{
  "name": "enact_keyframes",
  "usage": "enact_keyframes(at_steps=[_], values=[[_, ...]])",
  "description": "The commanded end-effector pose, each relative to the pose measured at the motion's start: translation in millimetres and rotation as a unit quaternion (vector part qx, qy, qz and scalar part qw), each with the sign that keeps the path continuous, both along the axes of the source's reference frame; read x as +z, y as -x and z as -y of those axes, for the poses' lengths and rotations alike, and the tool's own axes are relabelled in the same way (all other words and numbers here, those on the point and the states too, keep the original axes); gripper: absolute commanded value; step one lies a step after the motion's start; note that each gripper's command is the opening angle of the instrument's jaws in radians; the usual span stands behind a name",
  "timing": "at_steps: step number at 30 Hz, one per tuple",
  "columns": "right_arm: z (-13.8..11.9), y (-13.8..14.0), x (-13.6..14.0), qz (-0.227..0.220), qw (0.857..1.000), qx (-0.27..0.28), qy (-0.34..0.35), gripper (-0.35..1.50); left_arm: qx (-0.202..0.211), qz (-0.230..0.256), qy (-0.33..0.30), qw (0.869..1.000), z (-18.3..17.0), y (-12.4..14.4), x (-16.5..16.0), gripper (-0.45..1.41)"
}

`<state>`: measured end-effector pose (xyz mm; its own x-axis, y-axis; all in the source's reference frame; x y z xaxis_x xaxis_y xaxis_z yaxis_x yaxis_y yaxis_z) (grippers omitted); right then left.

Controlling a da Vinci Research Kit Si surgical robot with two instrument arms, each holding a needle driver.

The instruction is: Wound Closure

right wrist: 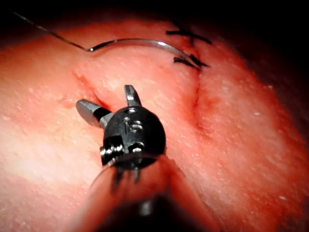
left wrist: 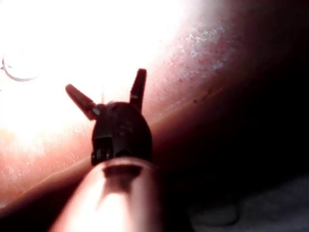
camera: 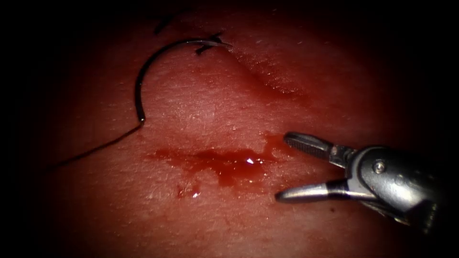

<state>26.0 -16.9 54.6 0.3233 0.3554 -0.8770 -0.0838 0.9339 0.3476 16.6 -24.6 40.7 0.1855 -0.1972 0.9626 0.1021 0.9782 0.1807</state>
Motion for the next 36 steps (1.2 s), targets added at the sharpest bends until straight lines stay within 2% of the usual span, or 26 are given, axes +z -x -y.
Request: enact_keyframes(at_steps=[1,6,10,11,12,14,15,16,17,22,25,26,27,28,29,30,31,32,33,35,36], values=[[-0.3,-1.8,0.0,0.011,0.999,-0.008,0.03,0.91,-0.034,-0.026,-0.011,0.999,-0.7,1.1,2.0,0.9],[-0.3,-3.2,-1.3,0.024,0.997,-0.015,0.066,0.91,-0.065,-0.054,-0.028,0.996,-1.5,2.2,4.5,0.98],[-0.5,-3.8,-2.1,0.026,0.997,-0.015,0.073,0.91,-0.075,-0.06,-0.035,0.995,-0.8,3.0,5.1,0.98],[-1.0,-4.3,-2.4,0.03,0.996,-0.022,0.086,0.78,-0.079,-0.058,-0.042,0.994,-0.4,3.5,5.1,1.01],[-1.5,-4.7,-2.4,0.037,0.995,-0.029,0.085,0.74,-0.082,-0.06,-0.045,0.994,-0.3,3.8,4.9,1.05],[-3.0,-5.9,-2.3,0.056,0.994,-0.044,0.084,0.76,-0.093,-0.064,-0.057,0.992,-0.4,4.6,4.7,1.06],[-3.6,-6.3,-2.3,0.063,0.993,-0.05,0.085,0.86,-0.101,-0.063,-0.063,0.991,-0.5,5.0,4.6,1.1],[-3.6,-6.3,-2.3,0.063,0.993,-0.05,0.085,0.86,-0.101,-0.063,-0.063,0.991,-0.5,5.0,4.6,1.1],[-4.4,-7.0,-2.2,0.071,0.993,-0.054,0.084,0.99,-0.126,-0.059,-0.079,0.987,-0.8,6.3,4.5,1.16],[-2.9,-7.1,-1.8,0.059,0.993,-0.035,0.095,0.99,-0.191,-0.049,-0.087,0.976,-2.1,10.4,5.3,1.21],[-1.2,-6.8,-1.3,0.058,0.992,-0.037,0.103,0.98,-0.221,-0.069,-0.085,0.969,-3.3,13.7,6.5,1.21],[-1.2,-6.8,-1.3,0.058,0.992,-0.037,0.103,0.98,-0.221,-0.069,-0.085,0.969,-3.3,13.7,6.5,1.21],[-0.7,-6.3,-1.0,0.059,0.993,-0.037,0.096,0.84,-0.236,-0.078,-0.086,0.965,-4.3,16.0,7.5,1.18],[-0.7,-6.1,-1.0,0.06,0.993,-0.04,0.096,0.84,-0.244,-0.083,-0.085,0.963,-5.0,17.5,8.2,1.16],[-0.7,-6.1,-1.0,0.06,0.993,-0.04,0.096,0.84,-0.244,-0.083,-0.085,0.963,-5.0,17.5,8.2,1.16],[-0.9,-5.1,-1.1,0.062,0.993,-0.041,0.087,0.81,-0.257,-0.088,-0.09,0.958,-6.2,19.6,9.5,1.15],[-0.9,-4.7,-1.1,0.062,0.994,-0.041,0.084,0.81,-0.263,-0.092,-0.089,0.956,-6.8,20.6,10.2,1.15],[-0.9,-4.7,-1.1,0.062,0.994,-0.041,0.084,0.81,-0.263,-0.092,-0.089,0.956,-6.8,20.6,10.2,1.15],[-1.0,-3.6,-0.9,0.064,0.994,-0.039,0.074,0.79,-0.274,-0.11,-0.091,0.951,-8.2,22.8,11.9,1.15],[-0.9,-3.1,-0.9,0.064,0.994,-0.04,0.074,0.79,-0.274,-0.116,-0.1,0.949,-8.8,23.6,12.7,1.15],[-0.9,-2.2,-0.6,0.068,0.995,-0.036,0.066,0.79,-0.263,-0.138,-0.111,0.948,-10.0,25.2,14.6,1.15]])
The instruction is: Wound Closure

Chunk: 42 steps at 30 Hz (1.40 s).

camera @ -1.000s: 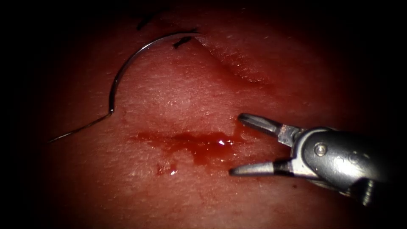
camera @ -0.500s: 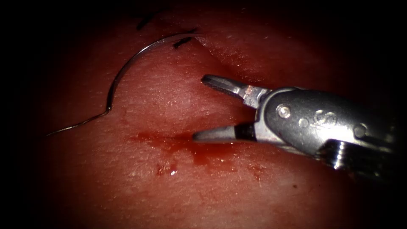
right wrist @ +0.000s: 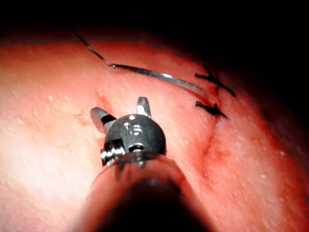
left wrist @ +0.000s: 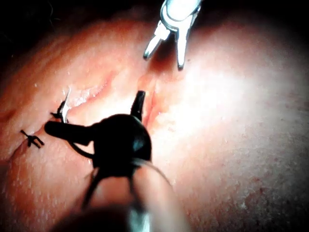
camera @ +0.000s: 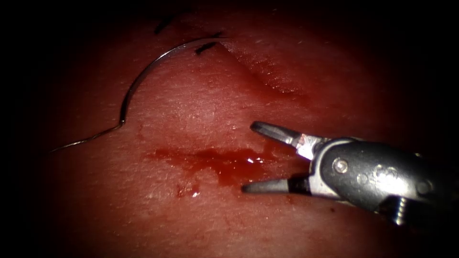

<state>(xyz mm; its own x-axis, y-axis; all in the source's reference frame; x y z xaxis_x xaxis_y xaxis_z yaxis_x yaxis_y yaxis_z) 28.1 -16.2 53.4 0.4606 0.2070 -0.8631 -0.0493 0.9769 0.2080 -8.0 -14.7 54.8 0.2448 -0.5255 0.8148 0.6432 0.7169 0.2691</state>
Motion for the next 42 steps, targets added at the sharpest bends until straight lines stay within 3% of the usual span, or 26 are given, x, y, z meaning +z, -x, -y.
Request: enact_keyframes(at_steps=[1,8,15,23,31,34,42], values=[[-0.2,0.2,0.6,0.004,1.0,0.003,-0.002,0.79,0.008,-0.005,-0.011,1.0,-0.5,1.2,1.3,1.15],[-0.2,0.6,1.1,0.015,1.0,0.012,-0.009,0.83,0.072,-0.048,-0.09,0.992,-1.1,4.3,7.9,1.13],[0.1,-0.1,1.4,0.019,1.0,0.014,-0.01,0.88,0.075,-0.035,-0.11,0.99,-1.4,6.5,13.4,1.13],[0.1,-0.3,1.6,0.02,1.0,0.016,-0.012,0.89,0.079,0.009,-0.086,0.993,-1.7,11.4,16.7,1.01],[0.2,-0.3,1.6,0.02,1.0,0.018,-0.014,0.89,0.096,-0.035,-0.121,0.987,-4.5,13.1,18.8,1.03],[0.3,-0.5,1.7,0.021,1.0,0.018,-0.014,0.91,0.108,-0.052,-0.14,0.983,-5.9,13.1,19.8,1.03],[0.6,-1.0,1.8,0.024,0.999,0.019,-0.016,0.93,0.206,-0.097,-0.245,0.943,-5.8,12.6,21.7,0.86]])
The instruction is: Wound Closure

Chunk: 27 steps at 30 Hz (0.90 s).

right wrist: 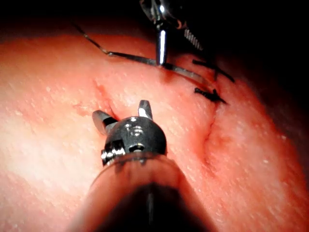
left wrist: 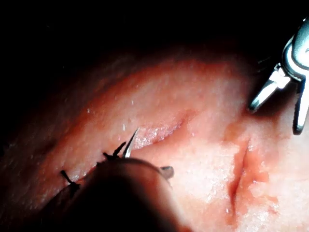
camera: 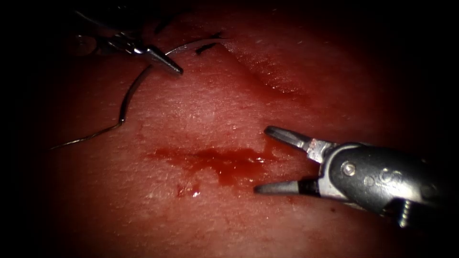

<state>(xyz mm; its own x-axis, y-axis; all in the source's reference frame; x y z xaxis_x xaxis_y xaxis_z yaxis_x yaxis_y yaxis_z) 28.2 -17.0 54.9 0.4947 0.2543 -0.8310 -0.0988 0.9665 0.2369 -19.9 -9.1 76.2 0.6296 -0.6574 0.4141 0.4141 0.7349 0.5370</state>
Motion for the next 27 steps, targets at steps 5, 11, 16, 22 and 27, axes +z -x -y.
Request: enact_keyframes(at_steps=[5,11,16,22,27], values=[[-0.1,-1.2,0.4,0.001,1.0,0.0,0.002,0.94,0.033,0.033,-0.029,0.998,-0.5,0.8,0.5,0.74],[0.1,-1.6,0.4,0.002,1.0,0.0,0.002,0.98,0.04,0.04,-0.04,0.998,-2.4,2.1,1.8,0.74],[0.2,-1.6,0.3,0.003,1.0,0.0,0.002,0.98,0.05,0.033,-0.044,0.997,-3.3,3.1,3.2,0.71],[0.2,-1.7,0.3,0.003,1.0,0.001,0.002,0.98,0.073,0.027,-0.046,0.996,-2.9,3.5,4.5,0.43],[0.3,-2.0,0.4,0.004,1.0,0.002,0.002,0.98,0.084,0.042,-0.054,0.994,-3.8,3.3,4.1,0.11]])
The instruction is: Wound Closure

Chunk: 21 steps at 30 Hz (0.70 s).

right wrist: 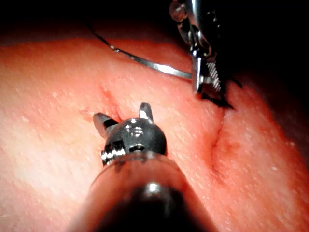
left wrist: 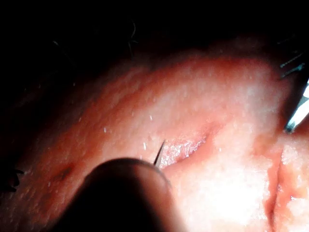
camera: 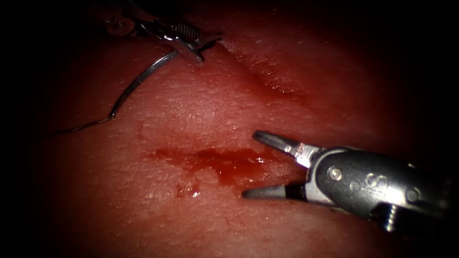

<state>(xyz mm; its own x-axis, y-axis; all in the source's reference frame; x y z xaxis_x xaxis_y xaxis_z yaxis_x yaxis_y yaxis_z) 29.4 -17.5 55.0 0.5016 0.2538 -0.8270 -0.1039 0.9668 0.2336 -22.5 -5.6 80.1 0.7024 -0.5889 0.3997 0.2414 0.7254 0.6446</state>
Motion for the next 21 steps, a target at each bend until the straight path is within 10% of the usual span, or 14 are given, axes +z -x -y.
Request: enact_keyframes(at_steps=[1,3,14,21], values=[[-0.2,-0.9,0.4,-0.001,1.0,0.0,0.001,0.98,0.006,0.009,-0.002,1.0,-0.6,0.7,-0.2,-0.13],[-0.2,-0.9,0.4,-0.001,1.0,0.0,0.001,0.98,0.012,0.018,-0.008,1.0,-0.7,0.7,-0.5,-0.45],[-0.5,-0.8,0.3,-0.005,0.997,0.047,-0.061,0.81,-0.037,0.13,0.053,0.989,-0.4,0.7,-4.1,-0.45],[-1.6,-0.8,-1.0,-0.058,0.956,0.185,-0.221,0.56,-0.12,0.196,0.198,0.953,0.8,0.7,-9.2,-0.45]])
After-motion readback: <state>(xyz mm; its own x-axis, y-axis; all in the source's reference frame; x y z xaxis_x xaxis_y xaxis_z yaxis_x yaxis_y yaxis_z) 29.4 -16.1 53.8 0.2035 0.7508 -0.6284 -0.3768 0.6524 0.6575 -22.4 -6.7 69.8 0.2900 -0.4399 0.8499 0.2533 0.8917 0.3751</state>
